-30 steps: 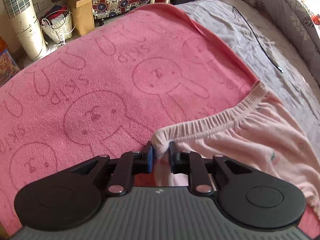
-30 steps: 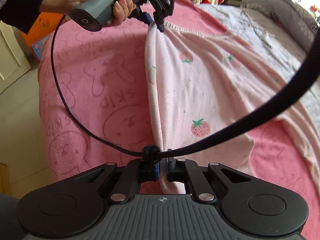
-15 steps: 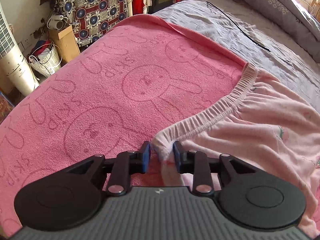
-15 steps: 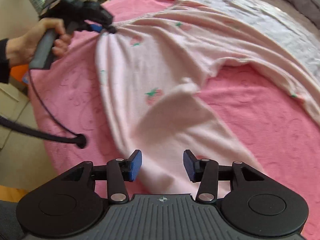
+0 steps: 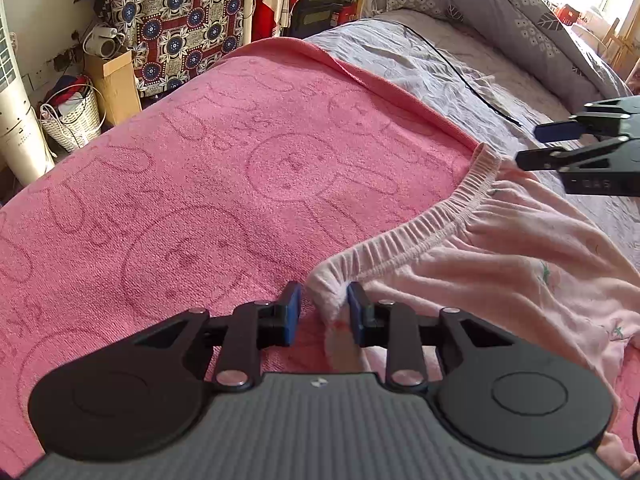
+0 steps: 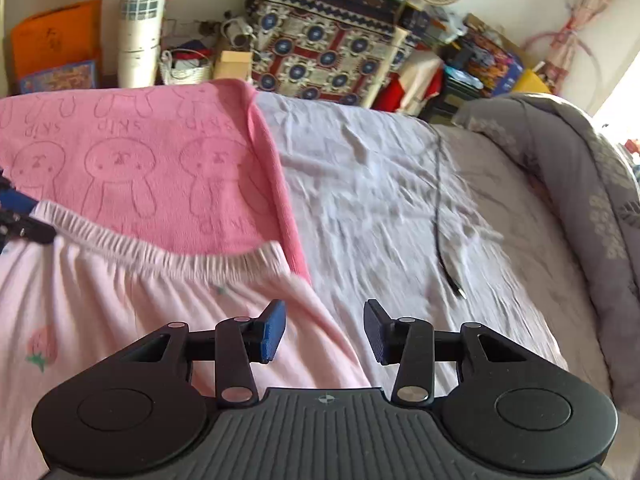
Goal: Fold clothes
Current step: 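Hold the waistband with the left gripper while the right gripper pulls the leg taut, then grasp the waistband with the right gripper beside the left gripper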
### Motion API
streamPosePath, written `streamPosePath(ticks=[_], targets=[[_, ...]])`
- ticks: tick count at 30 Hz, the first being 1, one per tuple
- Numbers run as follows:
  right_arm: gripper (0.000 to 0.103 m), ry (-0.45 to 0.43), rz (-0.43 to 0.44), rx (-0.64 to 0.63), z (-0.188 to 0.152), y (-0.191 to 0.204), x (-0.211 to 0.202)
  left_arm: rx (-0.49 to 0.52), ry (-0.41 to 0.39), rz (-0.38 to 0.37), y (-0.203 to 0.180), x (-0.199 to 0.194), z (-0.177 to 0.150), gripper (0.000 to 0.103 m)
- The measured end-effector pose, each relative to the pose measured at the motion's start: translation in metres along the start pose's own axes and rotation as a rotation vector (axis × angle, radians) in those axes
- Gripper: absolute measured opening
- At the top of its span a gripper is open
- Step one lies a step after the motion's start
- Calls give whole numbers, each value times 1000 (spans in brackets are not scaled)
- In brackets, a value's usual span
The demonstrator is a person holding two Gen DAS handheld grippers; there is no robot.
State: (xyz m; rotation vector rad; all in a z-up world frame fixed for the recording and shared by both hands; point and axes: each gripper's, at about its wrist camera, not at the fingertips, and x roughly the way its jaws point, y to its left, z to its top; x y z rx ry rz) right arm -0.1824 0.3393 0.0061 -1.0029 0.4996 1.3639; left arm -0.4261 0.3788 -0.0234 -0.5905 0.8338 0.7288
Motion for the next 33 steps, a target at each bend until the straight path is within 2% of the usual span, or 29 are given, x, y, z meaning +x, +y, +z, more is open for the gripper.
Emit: streamPosePath(ticks=[2, 4, 5, 6, 8, 9, 10, 13, 14, 15, 17, 19, 20, 23, 27, 29, 30, 31, 33], targets=[[43, 87, 60, -51, 13, 7, 31, -11, -6, -7, 1, 0, -1, 36], [22, 136, 76, -82, 15, 14, 42, -18, -15, -5, 2, -1, -2, 37], [19, 157, 82, -95, 15, 17, 47, -21, -19, -2, 1, -2, -3, 37], [13, 146, 53, -117, 16, 20, 44, -28, -25, 2, 1, -3, -3, 37], [11, 90, -27, -165, 18, 28, 31, -43, -44, 23, -2, -7, -3, 35], [10, 51, -67, -186, 21, 31, 24, -36, -55, 42, -5, -10, -3, 33], [4, 9, -113, -202, 26, 33, 20, -24, -63, 70, -8, -11, -4, 27], [2, -127, -343, -209, 50, 26, 22, -18, -54, 86, -9, -11, -5, 26], [2, -127, -333, -154, 60, 14, 31, -13, -50, 82, -8, -9, -6, 27], [2, -123, -283, -91, 68, 2, 39, -8, -46, 79, -7, -8, -6, 27], [3, -107, -115, 25, 77, -23, 55, 14, -42, 75, -6, -6, -6, 29], [7, -80, 21, 74, 76, -37, 52, 17, -40, 61, -3, -4, -7, 31], [9, -60, 80, 72, 71, -41, 49, 14, -39, 52, -1, -3, -7, 31], [24, 35, 168, 10, 48, -36, 29, -9, -44, 32, 3, -1, -8, 32], [46, 194, 218, -77, 14, -14, 31, 38, -69, 62, -7, -1, -13, 33], [40, 202, 212, -68, 4, -4, 34, 44, -70, 71, -9, -2, -12, 33], [18, 198, 203, -65, 4, 2, 32, 38, -67, 72, -9, -3, -11, 32], [9, 194, 193, -63, 4, 8, 30, 23, -59, 68, -8, -4, -9, 30], [8, 134, 75, -167, 8, 27, 16, -9, -49, 54, -8, -9, -3, 25]])
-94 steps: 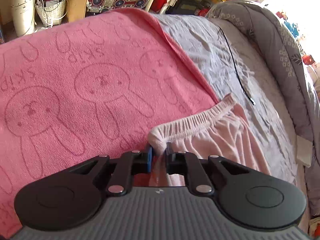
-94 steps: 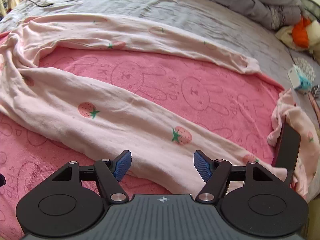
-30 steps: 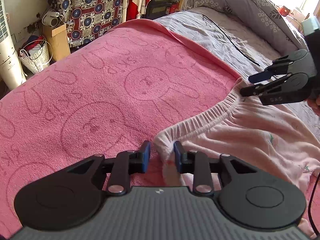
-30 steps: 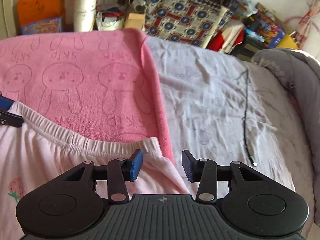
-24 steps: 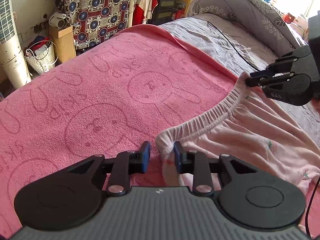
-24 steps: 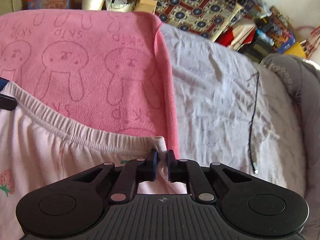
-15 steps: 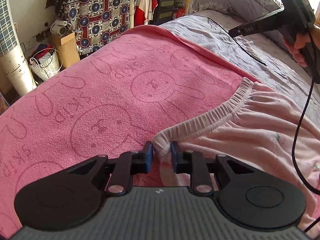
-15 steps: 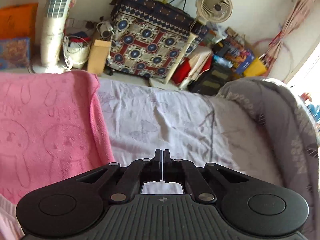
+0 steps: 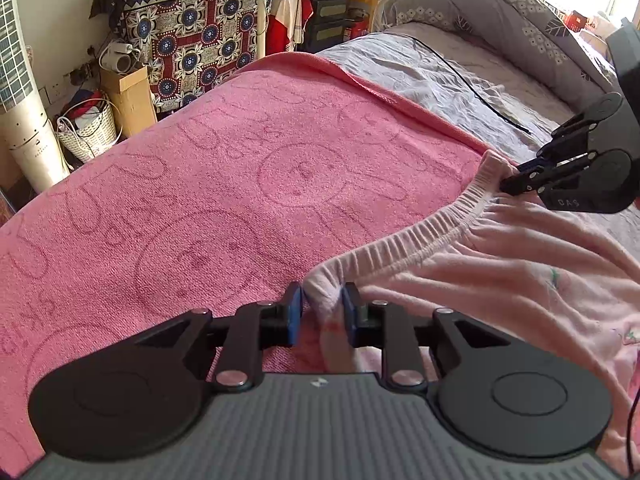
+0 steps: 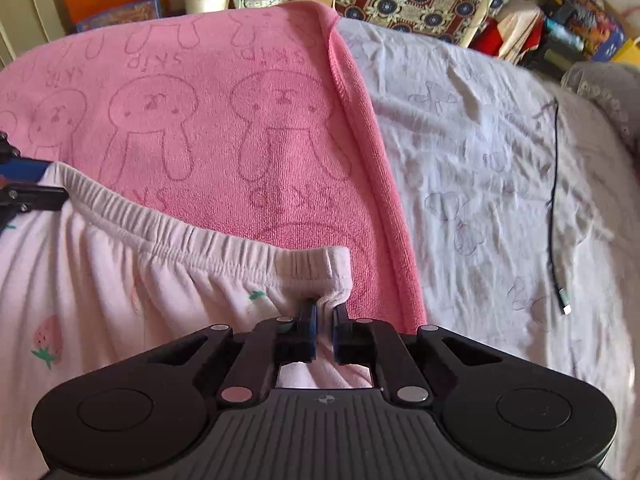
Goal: Fold clothes
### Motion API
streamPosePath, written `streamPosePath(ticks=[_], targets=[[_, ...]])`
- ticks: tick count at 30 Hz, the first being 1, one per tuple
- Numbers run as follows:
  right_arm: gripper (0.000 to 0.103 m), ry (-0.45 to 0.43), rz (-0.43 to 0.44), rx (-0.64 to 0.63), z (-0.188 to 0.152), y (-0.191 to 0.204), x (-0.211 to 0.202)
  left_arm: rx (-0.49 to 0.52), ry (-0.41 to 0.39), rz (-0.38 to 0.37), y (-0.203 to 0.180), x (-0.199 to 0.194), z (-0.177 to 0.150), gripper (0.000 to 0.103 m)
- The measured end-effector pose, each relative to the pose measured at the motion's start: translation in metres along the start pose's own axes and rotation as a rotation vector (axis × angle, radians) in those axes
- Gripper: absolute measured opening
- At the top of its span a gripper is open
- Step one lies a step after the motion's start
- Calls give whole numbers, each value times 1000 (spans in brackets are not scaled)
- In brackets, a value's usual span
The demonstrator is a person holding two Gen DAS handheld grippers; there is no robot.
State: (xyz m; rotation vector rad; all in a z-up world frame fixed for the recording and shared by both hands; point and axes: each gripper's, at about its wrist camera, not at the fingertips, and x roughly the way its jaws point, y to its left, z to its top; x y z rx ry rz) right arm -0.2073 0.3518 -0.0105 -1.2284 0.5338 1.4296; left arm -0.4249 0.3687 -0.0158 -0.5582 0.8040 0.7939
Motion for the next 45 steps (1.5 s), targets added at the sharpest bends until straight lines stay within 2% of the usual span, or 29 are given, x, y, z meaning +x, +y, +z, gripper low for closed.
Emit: streamPosePath(ticks=[4, 5, 9, 10, 12, 13, 15, 17, 18, 19, 20, 21, 23, 25, 28, 31, 32, 33, 34, 35, 36, 37, 38, 41, 42, 43, 45], targets=[[6, -127, -239, -8, 13, 5, -30, 20, -58, -35, -12, -17, 11, 24], [6, -144, -274, -12, 16, 1, -28, 32, -66, -28, -15, -16, 13, 24], [6, -169, -362, -21, 29, -11, 3, 43, -32, 78, -15, 8, 15, 21], [6, -158, -359, 6, 32, -16, 18, 40, -16, 103, -12, 16, 15, 20], [6, -101, -265, 71, 31, -28, 63, 26, -28, 102, -1, 24, 10, 21], [8, -148, -274, 98, 24, -30, 78, 44, -27, 100, -1, 23, 10, 21], [8, -191, -304, 113, 17, -24, 78, 91, -22, 111, -5, 22, 11, 22], [8, -201, -313, 132, 13, -23, 71, 83, -11, 98, -4, 21, 13, 21], [17, -191, -304, 147, 13, -26, 65, 80, -6, 92, -4, 20, 14, 21], [33, -195, -290, 186, 12, -31, 55, 56, 2, 73, -1, 18, 16, 22], [41, -217, -276, 240, 9, -38, 42, -4, 15, 34, 6, 15, 18, 22], [55, -249, -261, 300, 4, -45, 26, -63, 27, -5, 12, 12, 21, 22], [57, -301, -245, 408, -10, -53, -9, -147, 55, -72, 21, 7, 23, 29], [57, -321, -254, 480, -29, -52, -42, -178, 78, -109, 21, 5, 24, 57], [57, -315, -261, 593, -66, -31, -94, -170, 122, -124, 6, 11, 27, 75], [57, -248, -181, 670, -99, 14, -129, -195, 166, -157, -8, 24, 31, 76], [57, -218, -147, 673, -108, 34, -138, -209, 167, -139, -12, 29, 31, 75], [56, -187, -113, 672, -116, 55, -147, -215, 164, -94, -16, 33, 32, 68], [56, -148, -56, 662, -125, 85, -157, -204, 155, -35, -22, 36, 32, 53], [55, -112, 2, 644, -132, 112, -162, -189, 144, 8, -27, 36, 33, 46], [55, -78, 40, 611, -134, 135, -166, -178, 140, 17, -31, 36, 35, 30], [54, -53, 51, 562, -135, 157, -167, -173, 139, 20, -34, 36, 37, 6], [54, -32, 55, 509, -136, 178, -168, -178, 141, 19, -35, 34, 39, 6], [54, 13, -75, 385, -132, 217, -152, -168, 127, 44, -35, 26, 44, 5], [49, 35, -105, 383, -131, 221, -143, -166, 120, 53, -34, 23, 46, 5], [13, 59, -130, 387, -131, 224, -133, -172, 109, 66, -31, 18, 48, 4], [6, 79, -127, 421, -130, 222, -129, -207, 98, 77, -21, 6, 55, 4]])
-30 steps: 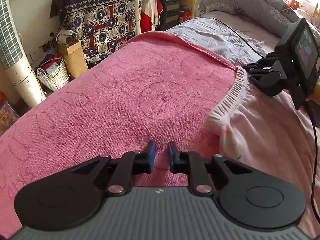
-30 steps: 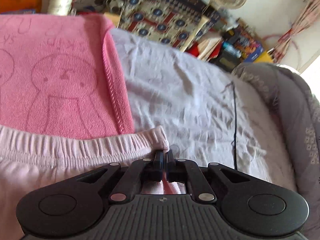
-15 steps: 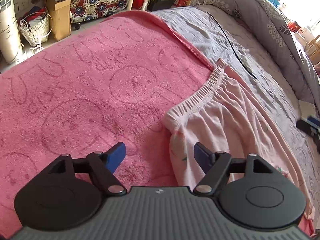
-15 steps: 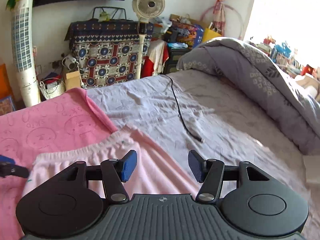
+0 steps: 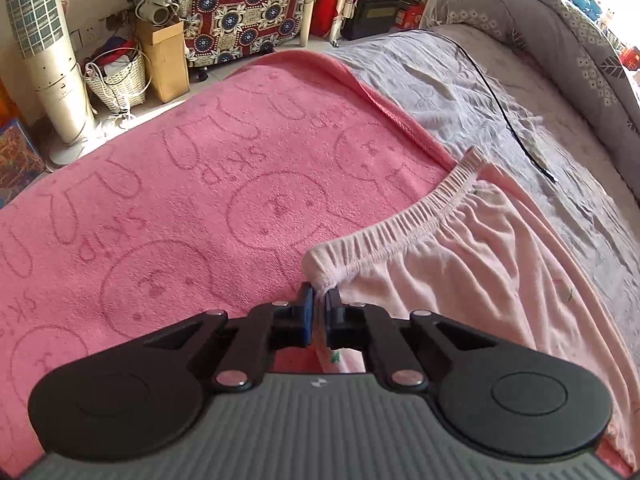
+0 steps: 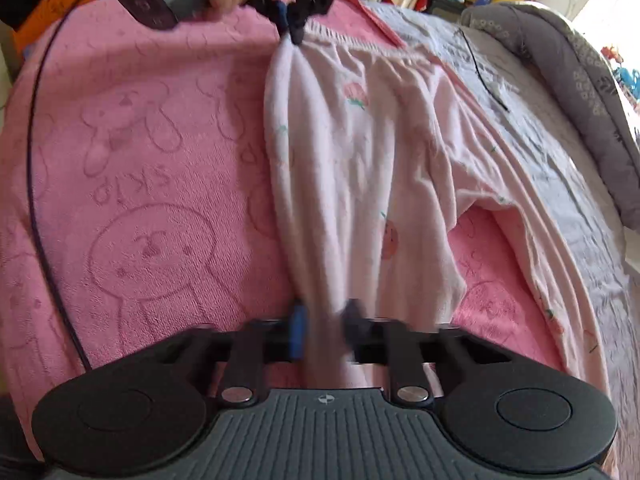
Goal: Fold clothes
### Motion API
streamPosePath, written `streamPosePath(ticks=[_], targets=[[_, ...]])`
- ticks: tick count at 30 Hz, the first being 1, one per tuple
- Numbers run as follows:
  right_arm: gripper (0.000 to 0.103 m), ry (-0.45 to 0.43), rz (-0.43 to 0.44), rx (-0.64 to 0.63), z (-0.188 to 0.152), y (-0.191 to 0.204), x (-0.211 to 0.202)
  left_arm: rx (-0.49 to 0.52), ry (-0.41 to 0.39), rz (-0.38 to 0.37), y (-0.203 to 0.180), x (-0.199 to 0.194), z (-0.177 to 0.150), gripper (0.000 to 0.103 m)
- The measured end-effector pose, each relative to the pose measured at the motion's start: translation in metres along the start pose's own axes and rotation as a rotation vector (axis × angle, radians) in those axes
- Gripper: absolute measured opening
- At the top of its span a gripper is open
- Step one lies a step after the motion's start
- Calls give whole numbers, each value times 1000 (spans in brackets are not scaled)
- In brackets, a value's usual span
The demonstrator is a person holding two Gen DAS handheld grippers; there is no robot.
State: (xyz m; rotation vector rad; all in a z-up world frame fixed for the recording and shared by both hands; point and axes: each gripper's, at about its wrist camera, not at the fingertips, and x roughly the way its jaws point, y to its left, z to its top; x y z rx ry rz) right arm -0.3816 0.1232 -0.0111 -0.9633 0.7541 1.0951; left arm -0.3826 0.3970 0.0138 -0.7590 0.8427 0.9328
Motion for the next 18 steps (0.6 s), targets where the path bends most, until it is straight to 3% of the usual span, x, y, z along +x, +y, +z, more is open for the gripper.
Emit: streamPosePath(ticks=[2, 5, 8, 11, 12, 13, 15, 18], targets=[[6, -41, 11, 51, 5, -5, -15, -12, -31, 4, 11, -14, 5, 4], [7, -110, 103, 136, 7, -8, -44, 35, -35, 52, 21, -18, 4, 5], [10, -48, 189, 119, 5, 8, -26, 102, 52, 132, 27, 12, -9, 13], [17, -23, 218, 154, 0, 15, -10, 235, 43, 180, 15, 19, -15, 19], [19, -26, 225, 189, -1, 11, -13, 281, 38, 194, 9, 17, -15, 24], [27, -28, 233, 230, -1, 6, -19, 296, 30, 195, 9, 15, -13, 33], [41, -59, 238, 350, -12, -10, -36, 252, 37, 183, 18, 14, -7, 48], [42, -74, 155, 506, -44, -38, -66, 138, 69, 132, 42, 19, 2, 58]])
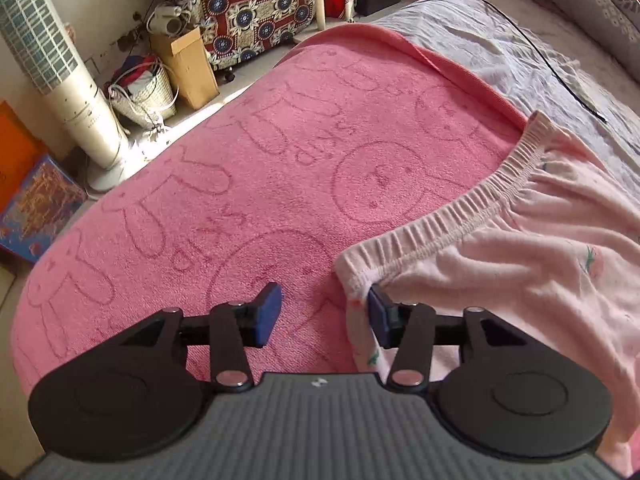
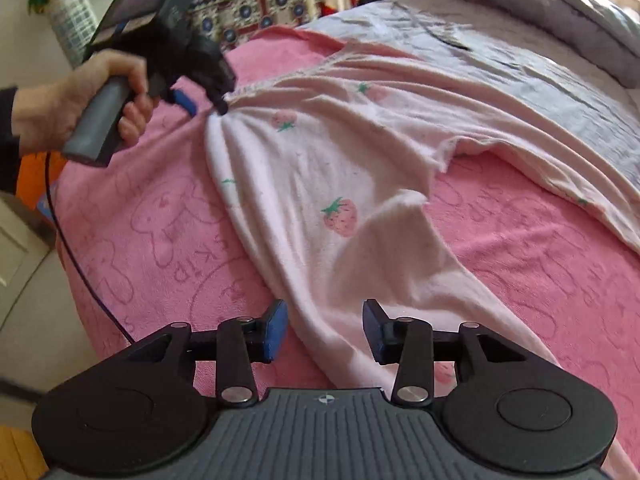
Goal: Fold clothes
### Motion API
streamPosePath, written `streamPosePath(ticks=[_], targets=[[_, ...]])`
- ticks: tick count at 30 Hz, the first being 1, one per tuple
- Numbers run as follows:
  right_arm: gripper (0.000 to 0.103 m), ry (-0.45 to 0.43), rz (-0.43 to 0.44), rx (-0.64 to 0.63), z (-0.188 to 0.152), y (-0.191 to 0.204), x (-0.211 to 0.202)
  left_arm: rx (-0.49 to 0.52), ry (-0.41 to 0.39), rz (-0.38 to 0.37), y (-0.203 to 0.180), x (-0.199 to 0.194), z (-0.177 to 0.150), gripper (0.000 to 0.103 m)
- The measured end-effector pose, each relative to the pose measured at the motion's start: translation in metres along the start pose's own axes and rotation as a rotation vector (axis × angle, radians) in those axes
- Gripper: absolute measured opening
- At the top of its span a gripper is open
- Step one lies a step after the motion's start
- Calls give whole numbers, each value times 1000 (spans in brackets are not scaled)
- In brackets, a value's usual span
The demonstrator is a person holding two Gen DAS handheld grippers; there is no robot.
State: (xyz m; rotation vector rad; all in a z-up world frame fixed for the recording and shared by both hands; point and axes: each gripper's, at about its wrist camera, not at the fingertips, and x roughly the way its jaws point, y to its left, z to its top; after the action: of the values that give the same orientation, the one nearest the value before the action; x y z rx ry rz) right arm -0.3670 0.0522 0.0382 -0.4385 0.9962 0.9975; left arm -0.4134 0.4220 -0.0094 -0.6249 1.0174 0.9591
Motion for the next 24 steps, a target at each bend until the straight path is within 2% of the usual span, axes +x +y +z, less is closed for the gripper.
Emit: streamPosePath(ticks=[1, 4, 7, 10, 12, 14, 16, 17, 18, 21, 23, 24], targets=[[42, 2, -55, 56, -8, -15, -11, -9, 2, -8, 3, 1, -1, 59], [42, 30, -238, 265, -42, -70, -43, 53, -10, 36, -8, 3, -5, 61], [42, 86, -444, 582, -96, -138, -76, 98, -22, 99, -21, 5, -8, 62], [42, 49, -611, 947, -154, -192, -114, 70, -15, 96, -19, 6, -6, 63], [42, 6, -666, 1134, -188, -216, -128, 67, -15, 90, -17, 6, -6, 63], [42, -23, -681, 1234, -212, -234, -128, 71, -15, 93, -17, 7, -6, 64], [42, -7, -676, 1267, -218, -242, -117, 74, -14, 100, -18, 7, -6, 65], [39, 4, -673, 1279, -221, -246, -111, 74, -14, 105, -18, 6, -6, 65], [23, 15, -669, 1291, -224, -249, -105, 75, -14, 109, -19, 6, -6, 66], [14, 106, -761, 1112, -204, -243, -98, 89, -8, 123, -20, 6, -5, 69], [14, 163, -823, 997, -196, -239, -95, 102, -3, 132, -19, 7, -4, 73], [15, 191, -825, 987, -199, -242, -92, 106, 0, 136, -19, 8, -3, 77]])
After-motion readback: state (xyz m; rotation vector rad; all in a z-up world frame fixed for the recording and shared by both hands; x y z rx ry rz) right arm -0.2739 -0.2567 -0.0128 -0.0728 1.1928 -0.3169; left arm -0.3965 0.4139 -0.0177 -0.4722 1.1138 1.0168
